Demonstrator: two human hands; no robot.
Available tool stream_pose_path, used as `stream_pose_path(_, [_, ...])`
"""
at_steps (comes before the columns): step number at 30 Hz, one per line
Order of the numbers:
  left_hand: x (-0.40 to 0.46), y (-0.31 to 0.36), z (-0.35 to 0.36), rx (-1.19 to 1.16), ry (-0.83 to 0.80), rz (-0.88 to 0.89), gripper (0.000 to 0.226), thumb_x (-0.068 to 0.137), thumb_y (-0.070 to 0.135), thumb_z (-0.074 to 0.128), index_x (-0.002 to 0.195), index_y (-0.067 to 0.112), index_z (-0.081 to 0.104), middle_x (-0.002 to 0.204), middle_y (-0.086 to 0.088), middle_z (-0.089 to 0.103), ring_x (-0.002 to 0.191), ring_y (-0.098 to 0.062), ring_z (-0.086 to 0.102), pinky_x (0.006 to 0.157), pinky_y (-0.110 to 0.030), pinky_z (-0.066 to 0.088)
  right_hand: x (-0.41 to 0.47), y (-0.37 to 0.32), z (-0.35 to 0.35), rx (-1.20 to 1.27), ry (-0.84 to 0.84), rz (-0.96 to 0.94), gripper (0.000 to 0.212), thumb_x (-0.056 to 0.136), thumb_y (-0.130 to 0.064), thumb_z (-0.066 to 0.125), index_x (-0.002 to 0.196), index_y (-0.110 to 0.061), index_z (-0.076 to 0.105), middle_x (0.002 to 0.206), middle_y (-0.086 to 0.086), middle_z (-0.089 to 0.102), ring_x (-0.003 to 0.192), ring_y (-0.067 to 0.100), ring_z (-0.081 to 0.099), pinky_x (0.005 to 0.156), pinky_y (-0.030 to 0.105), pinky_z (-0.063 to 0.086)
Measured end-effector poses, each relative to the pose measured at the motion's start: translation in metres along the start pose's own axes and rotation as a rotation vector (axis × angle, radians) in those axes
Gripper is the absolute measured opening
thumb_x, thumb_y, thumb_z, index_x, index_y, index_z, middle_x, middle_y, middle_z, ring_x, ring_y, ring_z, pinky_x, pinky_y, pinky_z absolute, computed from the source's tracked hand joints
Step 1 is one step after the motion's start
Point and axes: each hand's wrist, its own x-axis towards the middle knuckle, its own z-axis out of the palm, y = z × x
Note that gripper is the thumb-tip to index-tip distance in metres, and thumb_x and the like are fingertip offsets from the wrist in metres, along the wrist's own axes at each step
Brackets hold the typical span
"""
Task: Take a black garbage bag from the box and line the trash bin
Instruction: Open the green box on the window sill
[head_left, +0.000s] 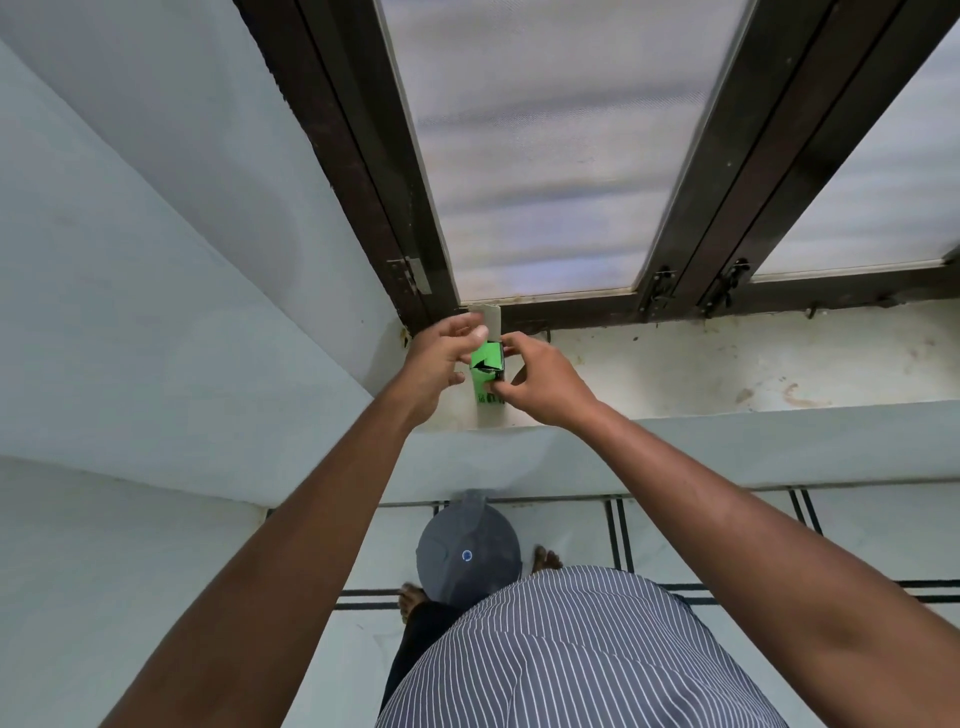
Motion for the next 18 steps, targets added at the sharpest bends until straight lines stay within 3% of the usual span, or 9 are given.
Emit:
stream_pose_path(2, [0.002, -0.001, 0.001, 0.278, 0.077, 0.150, 0.036, 0.101, 0.024, 0.076, 0.137, 0.024, 0.073, 0.130, 0.003, 0.068, 0.118, -0.015, 0.065, 0.085, -0.021, 0.050, 0.000, -0.001, 0.001, 0.009, 0.005, -0.001, 0.065, 0.091, -0.030, 0.086, 0.150, -0.023, 0.059, 0.140, -0.001, 0.070, 0.096, 0.015, 0.073, 0.089, 0.039, 0.061])
stream_pose_path(5, [0.001, -0.001, 0.003, 0.531, 0.136, 0.254, 0.043, 0.092, 0.038, 0.086, 0.130, 0.020, 0.075, 0.124, 0.002, 0.065, 0.111, -0.012, 0.064, 0.086, -0.021, 0.054, -0.001, -0.005, 0.001, 0.011, 0.005, -0.009, 0.063, 0.091, -0.028, 0.085, 0.149, -0.022, 0.060, 0.138, -0.001, 0.069, 0.094, 0.015, 0.073, 0.089, 0.039, 0.062])
stream_pose_path(8, [0.007, 0.003, -0.002, 0.435, 0.156, 0.193, 0.032, 0.100, 0.023, 0.076, 0.131, 0.017, 0.074, 0.126, -0.002, 0.070, 0.116, -0.020, 0.070, 0.088, -0.035, 0.066, -0.002, -0.007, 0.001, 0.025, 0.001, 0.000, 0.061, 0.092, -0.032, 0.083, 0.148, -0.021, 0.061, 0.138, 0.000, 0.069, 0.089, 0.013, 0.074, 0.085, 0.037, 0.062])
stream_pose_path(12, [0.007, 0.004, -0.012, 0.277, -0.007, 0.064, 0.039, 0.106, -0.005, 0.054, 0.137, 0.011, 0.072, 0.141, -0.009, 0.067, 0.128, -0.027, 0.067, 0.083, -0.030, 0.068, 0.000, -0.011, 0.000, 0.116, 0.064, 0.081, 0.061, 0.095, -0.055, 0.074, 0.144, -0.019, 0.065, 0.134, -0.001, 0.070, 0.105, 0.018, 0.071, 0.077, 0.028, 0.053])
stream_pose_path(15, [0.004, -0.001, -0.017, 0.298, -0.061, 0.084, 0.039, 0.107, -0.002, 0.061, 0.142, 0.014, 0.070, 0.144, -0.009, 0.063, 0.128, -0.028, 0.066, 0.086, -0.030, 0.068, 0.003, -0.015, 0.000, 0.101, 0.099, 0.078, 0.063, 0.097, -0.064, 0.072, 0.141, -0.019, 0.069, 0.134, -0.001, 0.072, 0.110, 0.018, 0.070, 0.083, 0.032, 0.057])
stream_pose_path(18, [0.005, -0.008, -0.019, 0.289, -0.046, 0.106, 0.037, 0.108, 0.006, 0.064, 0.143, 0.015, 0.070, 0.142, -0.011, 0.064, 0.126, -0.030, 0.068, 0.092, -0.038, 0.068, 0.007, -0.015, -0.001, 0.078, 0.124, 0.069, 0.061, 0.094, -0.056, 0.080, 0.140, -0.019, 0.069, 0.133, -0.002, 0.073, 0.115, 0.016, 0.069, 0.093, 0.035, 0.058])
